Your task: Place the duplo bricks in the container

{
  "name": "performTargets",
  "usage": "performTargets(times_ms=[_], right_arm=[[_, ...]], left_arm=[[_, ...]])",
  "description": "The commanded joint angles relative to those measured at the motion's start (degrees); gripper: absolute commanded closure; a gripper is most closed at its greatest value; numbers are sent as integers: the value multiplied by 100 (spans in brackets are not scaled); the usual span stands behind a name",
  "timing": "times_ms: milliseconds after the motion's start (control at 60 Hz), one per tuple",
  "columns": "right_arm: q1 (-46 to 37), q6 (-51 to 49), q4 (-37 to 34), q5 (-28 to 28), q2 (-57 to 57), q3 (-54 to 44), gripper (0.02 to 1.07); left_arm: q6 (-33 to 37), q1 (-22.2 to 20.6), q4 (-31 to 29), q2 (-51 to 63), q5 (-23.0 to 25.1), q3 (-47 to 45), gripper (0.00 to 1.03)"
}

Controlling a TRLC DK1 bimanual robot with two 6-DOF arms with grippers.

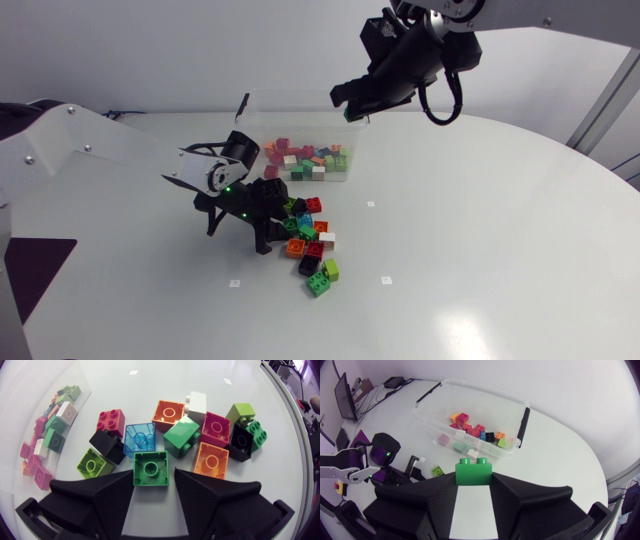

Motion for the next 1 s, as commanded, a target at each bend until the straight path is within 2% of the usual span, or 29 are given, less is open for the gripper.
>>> performTargets(times_ms=[0, 167, 450, 750, 817, 933, 983], right_arm=[[-40, 37, -77, -4, 282, 283, 75], [-110, 54, 2, -4, 704, 652, 75], [-198, 72, 187, -30, 1459, 1355, 75], [-277, 134, 55, -30, 2338, 2445, 74], [-303, 134, -33, -30, 2523, 2691, 65], [-312, 134, -235, -30, 2848, 3218, 62], [-312, 134, -446, -30, 3068, 3605, 52]], left_arm=[[165, -34, -141, 74, 76, 99, 69], [305, 133, -492, -348, 129, -33, 70], [323, 353, -580, -1464, 190, -649, 70], [244, 581, -738, -2334, 296, -859, 70], [182, 599, -782, -2519, 340, -886, 70], [68, 590, -817, -2774, 340, -895, 70], [24, 590, -817, -2844, 340, -868, 70]])
